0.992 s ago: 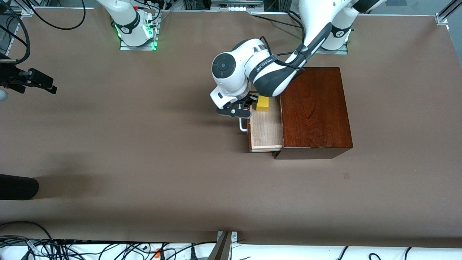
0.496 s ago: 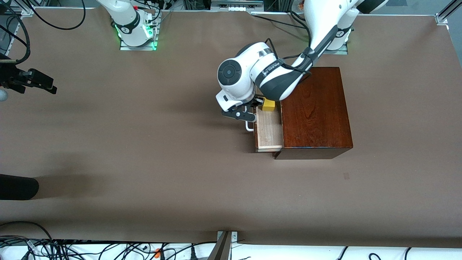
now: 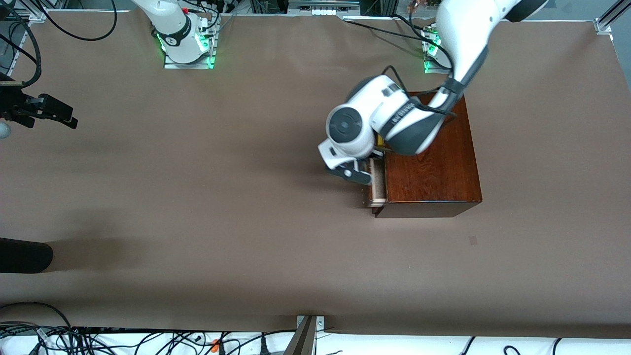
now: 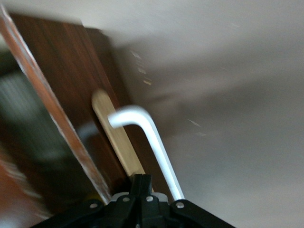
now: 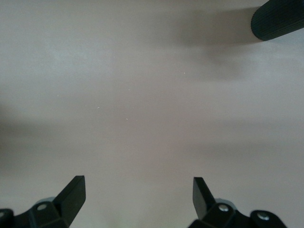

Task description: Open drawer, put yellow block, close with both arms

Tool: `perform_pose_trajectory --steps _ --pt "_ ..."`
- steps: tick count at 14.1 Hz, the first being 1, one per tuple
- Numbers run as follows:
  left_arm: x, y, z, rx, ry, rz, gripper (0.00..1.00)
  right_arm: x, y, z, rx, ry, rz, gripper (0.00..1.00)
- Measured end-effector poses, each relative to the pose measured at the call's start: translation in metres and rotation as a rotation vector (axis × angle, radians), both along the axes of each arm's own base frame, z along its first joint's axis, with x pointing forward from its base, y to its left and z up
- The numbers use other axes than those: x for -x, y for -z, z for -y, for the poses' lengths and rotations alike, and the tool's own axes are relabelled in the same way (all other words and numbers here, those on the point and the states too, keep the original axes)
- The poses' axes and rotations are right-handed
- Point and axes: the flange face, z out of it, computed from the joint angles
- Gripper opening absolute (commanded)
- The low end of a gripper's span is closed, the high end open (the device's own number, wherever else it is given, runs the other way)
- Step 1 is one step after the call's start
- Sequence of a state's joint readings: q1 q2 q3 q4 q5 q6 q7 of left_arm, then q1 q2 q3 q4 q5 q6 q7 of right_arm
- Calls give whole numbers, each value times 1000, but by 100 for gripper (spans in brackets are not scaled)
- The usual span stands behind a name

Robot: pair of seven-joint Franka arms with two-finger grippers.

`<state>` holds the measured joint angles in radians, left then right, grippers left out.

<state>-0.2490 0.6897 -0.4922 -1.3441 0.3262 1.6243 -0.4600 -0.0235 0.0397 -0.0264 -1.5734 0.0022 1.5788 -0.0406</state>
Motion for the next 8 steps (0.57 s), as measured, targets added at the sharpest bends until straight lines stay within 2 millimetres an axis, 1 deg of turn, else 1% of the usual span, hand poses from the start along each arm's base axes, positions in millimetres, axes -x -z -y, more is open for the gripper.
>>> perform_pose_trajectory --steps 1,2,3,4,5,6,7,8 --pt "-11 -6 -14 18 -3 4 0 0 0 0 0 0 0 100" --pt "-14 -9 -18 32 -8 4 0 0 0 0 0 -1 0 100" --pt "-14 -9 -17 33 -7 5 0 0 0 0 0 -1 0 100" --pt "-14 -9 -17 31 -12 7 19 0 0 0 0 -1 0 100" --pt "-14 -10 -16 28 -31 11 72 0 0 0 0 -1 0 100" --pt "-14 -14 -16 31 -62 17 100 0 0 0 0 -1 0 100" --pt "-14 -22 -16 40 -97 19 100 0 0 0 0 -1 0 100" --pt "-13 -37 -18 56 -127 19 100 0 0 0 0 -1 0 100"
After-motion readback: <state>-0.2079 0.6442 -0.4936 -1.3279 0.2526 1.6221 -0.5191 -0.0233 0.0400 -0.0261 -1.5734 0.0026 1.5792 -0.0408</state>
